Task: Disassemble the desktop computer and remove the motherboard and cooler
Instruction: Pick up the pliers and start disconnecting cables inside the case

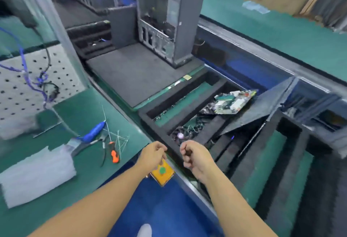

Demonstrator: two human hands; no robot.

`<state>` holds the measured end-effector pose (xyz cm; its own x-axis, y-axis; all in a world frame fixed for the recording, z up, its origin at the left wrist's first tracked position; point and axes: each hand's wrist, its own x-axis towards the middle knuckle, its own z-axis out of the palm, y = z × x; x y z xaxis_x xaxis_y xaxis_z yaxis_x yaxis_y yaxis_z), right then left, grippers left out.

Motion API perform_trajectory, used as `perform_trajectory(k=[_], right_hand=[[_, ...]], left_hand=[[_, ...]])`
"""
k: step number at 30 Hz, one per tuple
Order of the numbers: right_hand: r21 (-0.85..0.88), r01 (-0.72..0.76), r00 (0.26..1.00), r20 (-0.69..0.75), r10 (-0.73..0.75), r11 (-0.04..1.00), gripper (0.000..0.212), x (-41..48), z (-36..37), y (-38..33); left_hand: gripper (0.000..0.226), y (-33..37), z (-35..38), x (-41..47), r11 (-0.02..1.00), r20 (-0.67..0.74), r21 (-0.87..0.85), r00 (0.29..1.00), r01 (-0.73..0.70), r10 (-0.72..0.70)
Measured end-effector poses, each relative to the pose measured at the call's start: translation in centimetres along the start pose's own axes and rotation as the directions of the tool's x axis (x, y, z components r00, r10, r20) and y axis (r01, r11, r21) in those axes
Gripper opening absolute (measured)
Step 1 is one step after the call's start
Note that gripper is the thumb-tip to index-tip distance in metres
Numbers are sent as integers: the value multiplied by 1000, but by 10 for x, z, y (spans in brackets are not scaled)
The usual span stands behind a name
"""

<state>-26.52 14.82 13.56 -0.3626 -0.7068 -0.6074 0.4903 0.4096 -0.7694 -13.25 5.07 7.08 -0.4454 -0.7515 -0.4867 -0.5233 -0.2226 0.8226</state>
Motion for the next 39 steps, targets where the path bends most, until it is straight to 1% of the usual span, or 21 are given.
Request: perform_trajectory(k=[3,4,6,9,11,12,13,15,17,19,21,25,26,29,31,32,33,34,36,37,39], right_hand=[[-27,-55,997,52,56,998,31,18,38,13],[-58,-69,995,69,73,996,28,23,49,17],[-97,-92,991,90,101,991,26,34,68,24],[-102,-118,988,89,128,988,27,49,89,34],[-109,-135,985,92,145,985,27,56,97,39],[-106,-143,984,94,153,984,27,58,101,41],[-100,-150,982,95,160,984,26,61,104,44],[-89,-156,982,97,165,984,26,65,106,49],[-82,-160,980,104,168,984,27,70,107,52],[-85,-164,979,108,173,983,27,75,107,54],[-91,-173,978,104,182,981,27,78,109,55],[-106,-167,976,125,180,980,28,81,110,56],[-110,-166,975,128,179,980,28,82,111,56],[-116,-158,976,134,173,981,28,82,114,55],[-126,-154,974,147,172,980,29,79,116,54],[-136,-150,973,154,170,979,29,77,117,54],[-144,-145,973,161,168,979,29,74,117,53],[-146,-139,972,167,163,979,29,71,118,51],[-131,-128,974,170,149,983,29,66,120,47],[-117,-124,975,170,143,985,29,63,121,45],[-100,-110,977,174,126,989,29,55,122,41]], left_hand=[[16,-34,-34,4,988,-87,-50,985,145,-149],[15,-44,-45,6,985,-153,-29,974,168,-170],[14,-61,-66,12,973,-312,91,934,210,-172],[24,-81,-102,28,941,-483,166,856,296,-184],[36,-93,-127,38,889,-557,241,806,389,-202],[47,-99,-138,42,850,-566,297,797,434,-209],[63,-105,-149,46,803,-558,361,800,474,-221],[99,-118,-166,53,710,-500,469,821,525,-277],[119,-130,-176,61,632,-444,550,832,545,-332],[129,-138,-178,66,558,-407,631,842,539,-353],[136,-140,-178,68,510,-405,681,851,525,-335],[140,-139,-180,71,472,-463,702,845,533,-266],[137,-138,-181,70,482,-467,687,839,543,-281],[111,-137,-182,66,515,-468,628,812,584,-350],[103,-136,-182,62,527,-486,585,787,616,-381],[102,-136,-183,61,561,-497,539,775,629,-391],[99,-136,-185,58,626,-497,461,767,629,-405],[95,-135,-186,56,712,-485,351,768,609,-418],[85,-130,-183,45,860,-427,90,800,502,-422],[80,-126,-179,37,904,-381,-31,831,426,-405],[71,-113,-165,20,936,-252,-222,911,273,-325]])
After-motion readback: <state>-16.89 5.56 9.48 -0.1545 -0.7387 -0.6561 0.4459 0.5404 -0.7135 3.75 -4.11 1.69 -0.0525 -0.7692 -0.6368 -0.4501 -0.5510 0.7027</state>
